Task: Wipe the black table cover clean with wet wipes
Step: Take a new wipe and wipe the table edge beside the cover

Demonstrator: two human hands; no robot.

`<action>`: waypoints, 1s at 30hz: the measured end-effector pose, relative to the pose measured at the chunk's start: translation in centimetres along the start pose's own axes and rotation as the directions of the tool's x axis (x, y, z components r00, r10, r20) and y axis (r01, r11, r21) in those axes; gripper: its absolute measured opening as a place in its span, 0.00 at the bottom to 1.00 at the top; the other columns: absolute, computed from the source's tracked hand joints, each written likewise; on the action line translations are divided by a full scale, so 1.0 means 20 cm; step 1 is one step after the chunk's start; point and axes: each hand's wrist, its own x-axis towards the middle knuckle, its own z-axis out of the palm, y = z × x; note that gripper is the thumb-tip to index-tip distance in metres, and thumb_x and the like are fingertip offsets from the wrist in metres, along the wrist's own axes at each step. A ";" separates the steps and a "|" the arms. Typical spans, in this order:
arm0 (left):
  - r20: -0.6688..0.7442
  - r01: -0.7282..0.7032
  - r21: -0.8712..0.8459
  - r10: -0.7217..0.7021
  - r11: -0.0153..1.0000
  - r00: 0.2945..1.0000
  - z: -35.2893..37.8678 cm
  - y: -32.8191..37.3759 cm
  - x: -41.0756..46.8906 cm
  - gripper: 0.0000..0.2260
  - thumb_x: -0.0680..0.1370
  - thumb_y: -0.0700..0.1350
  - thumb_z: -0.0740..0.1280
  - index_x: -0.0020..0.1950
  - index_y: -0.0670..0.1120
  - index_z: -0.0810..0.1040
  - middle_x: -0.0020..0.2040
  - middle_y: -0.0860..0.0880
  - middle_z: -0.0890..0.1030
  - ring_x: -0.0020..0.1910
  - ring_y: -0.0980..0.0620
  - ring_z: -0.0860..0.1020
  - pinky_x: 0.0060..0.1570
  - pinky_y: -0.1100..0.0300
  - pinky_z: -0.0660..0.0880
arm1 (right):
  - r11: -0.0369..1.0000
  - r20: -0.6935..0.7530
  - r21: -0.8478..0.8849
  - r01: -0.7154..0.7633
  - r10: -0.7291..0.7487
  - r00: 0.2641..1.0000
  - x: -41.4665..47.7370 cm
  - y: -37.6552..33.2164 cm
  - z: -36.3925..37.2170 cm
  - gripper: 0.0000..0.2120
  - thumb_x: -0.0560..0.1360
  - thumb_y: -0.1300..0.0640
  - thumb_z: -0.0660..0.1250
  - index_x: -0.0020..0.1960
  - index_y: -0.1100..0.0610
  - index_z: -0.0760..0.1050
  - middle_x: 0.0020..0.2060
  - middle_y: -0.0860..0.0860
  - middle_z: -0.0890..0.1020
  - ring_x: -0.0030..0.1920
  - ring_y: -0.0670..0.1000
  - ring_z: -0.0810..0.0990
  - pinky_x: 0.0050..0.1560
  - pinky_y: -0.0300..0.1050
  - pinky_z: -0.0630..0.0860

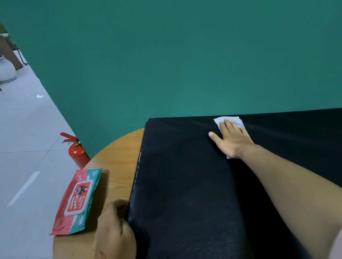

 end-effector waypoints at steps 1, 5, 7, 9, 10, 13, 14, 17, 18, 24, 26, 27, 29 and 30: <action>-0.005 -0.003 -0.004 0.003 1.000 1.000 0.00 0.00 0.00 0.16 0.80 0.38 0.58 0.63 0.55 0.73 0.58 0.53 0.78 0.59 0.54 0.74 0.61 0.53 0.71 | 1.000 -0.003 0.000 -0.013 0.013 1.000 0.04 -0.03 0.01 0.45 0.79 0.26 0.39 0.87 0.53 0.44 0.86 0.48 0.45 0.85 0.49 0.40 0.84 0.55 0.43; -0.008 -0.031 0.005 0.031 0.999 0.999 0.00 0.01 0.00 0.21 0.73 0.43 0.55 0.62 0.56 0.74 0.57 0.55 0.77 0.58 0.56 0.73 0.60 0.53 0.70 | 0.999 -0.015 -0.019 -0.047 0.047 0.999 0.15 -0.16 0.02 0.48 0.77 0.24 0.38 0.87 0.54 0.47 0.86 0.49 0.48 0.85 0.51 0.43 0.84 0.56 0.46; -0.018 -0.042 0.016 0.043 0.999 0.999 0.00 0.00 0.00 0.23 0.72 0.42 0.56 0.64 0.56 0.75 0.59 0.56 0.77 0.60 0.56 0.73 0.62 0.52 0.71 | 0.999 -0.011 -0.026 -0.035 0.035 0.999 0.19 -0.24 0.05 0.50 0.76 0.23 0.36 0.87 0.55 0.46 0.86 0.49 0.49 0.85 0.51 0.43 0.84 0.57 0.46; -0.027 -0.068 0.038 0.070 0.997 0.997 0.01 -0.01 0.00 0.23 0.74 0.42 0.55 0.67 0.55 0.75 0.61 0.57 0.77 0.63 0.56 0.74 0.65 0.50 0.72 | 1.000 0.003 -0.026 -0.007 0.008 1.000 0.21 -0.34 0.06 0.51 0.75 0.23 0.35 0.87 0.55 0.44 0.86 0.50 0.47 0.85 0.51 0.42 0.84 0.57 0.44; -0.030 -0.088 0.055 0.090 0.995 0.996 0.01 -0.01 0.00 0.23 0.75 0.43 0.55 0.68 0.56 0.74 0.61 0.58 0.77 0.63 0.56 0.75 0.66 0.49 0.73 | 1.000 0.015 -0.025 0.015 -0.014 1.000 0.21 -0.40 0.06 0.51 0.76 0.23 0.35 0.87 0.55 0.44 0.86 0.50 0.46 0.85 0.51 0.41 0.84 0.57 0.43; -0.014 -0.127 0.097 0.129 0.987 0.992 0.01 -0.01 0.01 0.22 0.78 0.47 0.54 0.70 0.59 0.72 0.62 0.62 0.74 0.64 0.57 0.74 0.68 0.50 0.72 | 0.993 0.050 -0.029 0.113 -0.112 0.992 0.20 -0.65 0.09 0.49 0.77 0.23 0.35 0.87 0.55 0.42 0.86 0.50 0.43 0.85 0.51 0.39 0.84 0.57 0.40; -0.007 -0.134 0.107 0.136 0.985 0.991 0.01 -0.01 0.01 0.21 0.79 0.48 0.53 0.70 0.60 0.71 0.63 0.64 0.74 0.64 0.58 0.74 0.68 0.51 0.72 | 0.988 0.053 -0.026 0.149 -0.148 0.988 0.20 -0.73 0.10 0.49 0.77 0.23 0.36 0.87 0.56 0.42 0.86 0.50 0.43 0.85 0.51 0.39 0.84 0.58 0.39; -0.002 -0.156 0.098 0.157 0.983 0.988 0.01 0.01 0.00 0.20 0.80 0.50 0.54 0.70 0.60 0.72 0.63 0.64 0.74 0.64 0.60 0.74 0.68 0.51 0.72 | 0.973 0.049 -0.006 0.230 -0.230 0.972 0.23 -0.94 0.14 0.50 0.77 0.23 0.37 0.87 0.56 0.43 0.86 0.51 0.46 0.85 0.51 0.41 0.84 0.59 0.40; -0.002 -0.164 0.091 0.165 0.982 0.986 0.00 0.02 0.00 0.20 0.80 0.49 0.54 0.70 0.60 0.72 0.63 0.64 0.75 0.64 0.60 0.74 0.68 0.51 0.72 | 0.969 0.044 -0.010 0.246 -0.245 0.969 0.24 -0.98 0.14 0.50 0.77 0.23 0.37 0.87 0.57 0.43 0.86 0.51 0.46 0.85 0.51 0.41 0.84 0.59 0.41; -0.027 -0.183 0.086 0.186 0.979 0.982 -0.01 0.03 -0.01 0.20 0.79 0.44 0.57 0.67 0.61 0.72 0.59 0.67 0.74 0.62 0.61 0.74 0.64 0.51 0.73 | 0.933 0.069 -0.018 0.360 -0.359 0.931 0.28 -1.13 0.15 0.48 0.79 0.24 0.39 0.87 0.56 0.44 0.86 0.51 0.48 0.86 0.51 0.43 0.84 0.57 0.41; -0.039 -0.176 0.078 0.180 0.981 0.983 0.00 0.03 -0.01 0.19 0.79 0.44 0.56 0.67 0.59 0.73 0.59 0.64 0.75 0.61 0.60 0.75 0.64 0.50 0.74 | 0.912 0.074 -0.010 0.410 -0.409 0.910 0.27 -1.13 0.15 0.47 0.79 0.24 0.39 0.87 0.55 0.47 0.86 0.50 0.49 0.85 0.50 0.42 0.84 0.57 0.41; -0.038 -0.171 0.077 0.175 0.982 0.984 0.00 0.03 -0.02 0.19 0.80 0.45 0.55 0.67 0.59 0.73 0.59 0.64 0.76 0.61 0.60 0.75 0.64 0.50 0.74 | 0.898 0.082 -0.009 0.441 -0.439 0.895 0.25 -1.13 0.14 0.47 0.79 0.24 0.39 0.87 0.55 0.48 0.86 0.51 0.48 0.85 0.50 0.42 0.84 0.57 0.41; -0.039 -0.164 0.074 0.168 0.984 0.985 0.00 0.02 -0.01 0.18 0.81 0.46 0.55 0.67 0.59 0.73 0.58 0.63 0.76 0.60 0.60 0.75 0.64 0.49 0.74 | 0.860 0.112 -0.007 0.511 -0.507 0.855 0.18 -1.13 0.15 0.46 0.80 0.24 0.38 0.87 0.54 0.49 0.87 0.51 0.46 0.85 0.49 0.40 0.84 0.58 0.40; -0.040 -0.163 0.072 0.167 0.984 0.985 0.00 0.03 -0.01 0.17 0.81 0.46 0.54 0.66 0.59 0.74 0.58 0.63 0.76 0.59 0.61 0.75 0.64 0.49 0.74 | 0.840 0.129 -0.006 0.543 -0.538 0.833 0.13 -1.13 0.16 0.46 0.80 0.25 0.38 0.87 0.54 0.49 0.86 0.51 0.46 0.85 0.50 0.39 0.84 0.58 0.40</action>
